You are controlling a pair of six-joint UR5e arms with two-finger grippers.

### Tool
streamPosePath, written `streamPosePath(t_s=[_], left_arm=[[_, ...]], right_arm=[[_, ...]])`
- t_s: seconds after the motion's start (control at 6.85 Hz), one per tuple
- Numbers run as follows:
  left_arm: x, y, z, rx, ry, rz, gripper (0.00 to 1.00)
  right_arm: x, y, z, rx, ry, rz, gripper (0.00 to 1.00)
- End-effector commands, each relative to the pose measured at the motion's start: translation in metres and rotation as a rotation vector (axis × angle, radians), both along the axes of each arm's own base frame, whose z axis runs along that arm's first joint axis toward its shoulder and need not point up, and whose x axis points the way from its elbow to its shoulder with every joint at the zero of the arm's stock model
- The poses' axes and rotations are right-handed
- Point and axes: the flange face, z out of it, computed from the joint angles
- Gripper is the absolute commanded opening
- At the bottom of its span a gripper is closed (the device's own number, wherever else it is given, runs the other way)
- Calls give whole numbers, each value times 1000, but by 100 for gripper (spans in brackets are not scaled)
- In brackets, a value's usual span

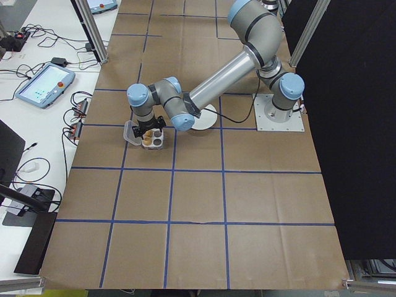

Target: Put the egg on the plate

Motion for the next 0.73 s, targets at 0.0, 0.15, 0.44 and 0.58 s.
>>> streamPosePath(t_s=[0.0, 0.15, 0.44, 0.58], left_arm=[[2, -2, -9, 6, 7, -49, 99], [4, -6, -11, 6, 5, -50, 99], [5, -7, -13, 5, 9, -46, 100], [5, -7, -12, 5, 3, -53, 99]], right_arm=[[0, 0, 0, 0, 0, 0, 100], [0, 0, 0, 0, 1, 0, 100], [0, 0, 0, 0, 0, 0, 100], [0, 0, 0, 0, 1, 0, 100]])
